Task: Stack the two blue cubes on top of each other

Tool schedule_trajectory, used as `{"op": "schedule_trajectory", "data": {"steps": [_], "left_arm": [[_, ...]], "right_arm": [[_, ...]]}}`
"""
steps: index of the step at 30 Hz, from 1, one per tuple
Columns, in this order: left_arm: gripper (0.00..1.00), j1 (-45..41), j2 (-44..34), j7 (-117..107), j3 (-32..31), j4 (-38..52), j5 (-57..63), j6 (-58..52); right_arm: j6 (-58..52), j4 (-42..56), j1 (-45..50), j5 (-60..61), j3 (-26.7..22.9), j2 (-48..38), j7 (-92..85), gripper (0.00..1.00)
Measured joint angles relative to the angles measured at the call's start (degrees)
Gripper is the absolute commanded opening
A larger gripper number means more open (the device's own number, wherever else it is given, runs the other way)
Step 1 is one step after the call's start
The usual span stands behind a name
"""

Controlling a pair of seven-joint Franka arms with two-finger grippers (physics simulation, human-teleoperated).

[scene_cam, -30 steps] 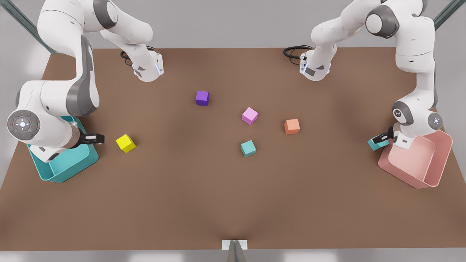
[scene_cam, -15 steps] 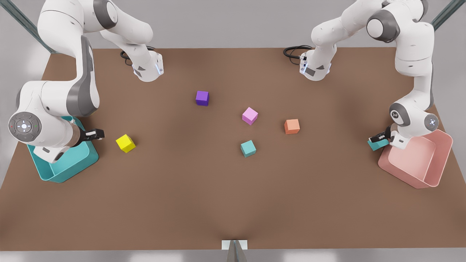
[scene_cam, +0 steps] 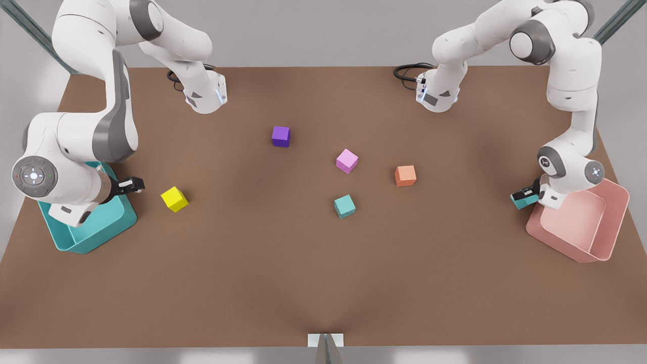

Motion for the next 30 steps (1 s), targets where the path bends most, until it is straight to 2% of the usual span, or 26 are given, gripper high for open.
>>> {"op": "schedule_trajectory", "data": {"steps": [1, 2, 3, 13, 15, 18, 23, 26, 30], "left_arm": [[0.72, 0.0, 0.0, -0.1, 0.0, 0.0, 0.2, 0.1], [0.57, 0.1, 0.0, -0.6, 0.0, 0.0, 0.8, 0.2], [0.5, 0.1, -0.1, -1.3, 0.0, 0.0, 1.5, 0.4], [0.49, -3.1, -2.7, -9.6, -5.0, -0.1, 0.3, -0.9], [0.49, -9.4, -6.4, -11.9, -5.0, 0.0, -0.1, -3.6], [0.49, -23.7, -7.7, -15.8, -5.1, 4.0, -0.4, -6.9], [0.49, -39.8, -4.0, -21.7, -9.4, 21.0, -0.4, -15.3], [0.49, -51.1, -0.7, -26.2, -9.9, 23.7, -0.6, -18.4], [0.49, -53.7, -0.7, -31.8, -13.0, 22.1, -0.9, -21.8]], "right_arm": [[0.0, 0.0, 0.0, 0.0, 0.0, 0.0, -0.2, 1.0], [0.0, 0.0, 0.0, 0.0, 0.0, 0.0, -0.3, 1.0], [0.0, 0.0, 0.0, 0.0, 0.0, 0.0, -0.5, 1.0], [0.0, 0.0, 0.0, -0.1, 0.0, 0.0, -1.7, 1.0], [0.0, 0.0, -0.1, -0.1, 0.0, 0.0, -1.8, 1.0], [0.0, 0.0, -0.1, -0.2, 0.0, 0.0, -2.1, 1.0], [0.0, 0.0, -0.1, -0.2, 0.0, 0.0, -2.4, 1.0], [0.0, 0.0, -0.1, -0.2, 0.0, 0.0, -2.5, 1.0], [0.0, 0.0, -0.1, -0.2, 0.0, 0.0, -2.7, 1.0]]}}
